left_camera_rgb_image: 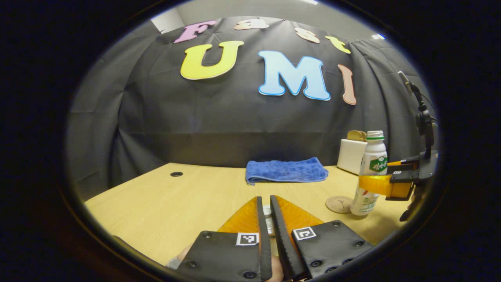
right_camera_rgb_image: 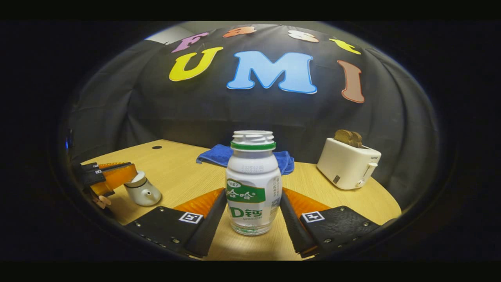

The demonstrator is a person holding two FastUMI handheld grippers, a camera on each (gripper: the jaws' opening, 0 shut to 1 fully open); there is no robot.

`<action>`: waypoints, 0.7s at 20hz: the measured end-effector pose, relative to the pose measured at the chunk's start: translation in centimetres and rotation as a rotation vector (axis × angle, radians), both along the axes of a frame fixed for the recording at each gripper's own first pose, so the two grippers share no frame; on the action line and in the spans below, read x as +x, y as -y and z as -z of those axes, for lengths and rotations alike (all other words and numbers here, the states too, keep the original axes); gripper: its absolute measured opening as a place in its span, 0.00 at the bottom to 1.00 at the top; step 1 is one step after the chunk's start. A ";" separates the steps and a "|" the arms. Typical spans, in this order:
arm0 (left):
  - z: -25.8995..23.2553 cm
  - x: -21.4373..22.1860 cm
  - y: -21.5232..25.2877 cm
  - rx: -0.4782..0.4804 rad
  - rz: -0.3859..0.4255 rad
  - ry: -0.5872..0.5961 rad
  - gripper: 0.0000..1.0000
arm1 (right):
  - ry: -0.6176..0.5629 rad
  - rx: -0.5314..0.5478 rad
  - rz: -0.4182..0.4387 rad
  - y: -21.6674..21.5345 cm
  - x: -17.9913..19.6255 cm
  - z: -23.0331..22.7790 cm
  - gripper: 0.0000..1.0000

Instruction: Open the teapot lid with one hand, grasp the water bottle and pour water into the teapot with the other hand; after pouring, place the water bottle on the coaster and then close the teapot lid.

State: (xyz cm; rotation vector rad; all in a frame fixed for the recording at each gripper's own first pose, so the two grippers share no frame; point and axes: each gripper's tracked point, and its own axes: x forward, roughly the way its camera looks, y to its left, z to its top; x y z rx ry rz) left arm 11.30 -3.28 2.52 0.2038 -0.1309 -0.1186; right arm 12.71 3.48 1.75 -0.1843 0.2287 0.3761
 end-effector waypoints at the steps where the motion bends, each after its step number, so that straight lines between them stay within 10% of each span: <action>1: 0.0 0.0 0.0 0.000 0.000 0.006 0.64 | -0.004 0.000 -0.001 0.0 0.0 0.1 0.77; 3: -0.1 0.0 -0.1 0.002 0.000 0.014 0.00 | -0.011 0.001 -0.005 0.0 0.0 0.4 0.77; 4: 0.0 0.0 -0.1 0.004 -0.001 0.016 0.18 | -0.014 0.001 -0.005 0.0 -0.1 0.5 0.77; 6: 0.5 0.2 -0.2 0.016 -0.010 0.008 0.18 | -0.011 0.002 -0.006 0.0 -0.1 0.4 0.77; 7: 1.1 0.3 -0.2 0.024 -0.017 -0.008 0.00 | -0.008 0.002 -0.007 0.0 -0.1 0.3 0.77; 8: 1.2 0.3 -0.1 0.031 -0.023 -0.001 0.18 | -0.007 0.000 -0.010 0.0 -0.1 0.3 0.77; 9: 0.9 0.1 -0.1 0.042 -0.031 0.008 0.00 | -0.006 -0.001 -0.011 0.0 -0.1 0.2 0.77; 10: 0.9 0.2 0.0 0.049 -0.037 0.011 0.65 | -0.007 -0.003 -0.012 -0.1 -0.2 0.3 0.77; 11: 0.9 0.1 0.3 0.040 -0.026 0.016 0.21 | -0.009 -0.004 -0.014 -0.2 -0.1 0.2 0.77; 12: 0.7 0.0 0.4 0.022 -0.014 0.024 0.70 | -0.011 -0.005 -0.015 -0.2 -0.1 0.3 0.77; 14: 0.0 -0.8 0.6 -0.008 0.017 0.054 0.77 | -0.010 -0.007 -0.018 -0.2 -0.1 0.4 0.77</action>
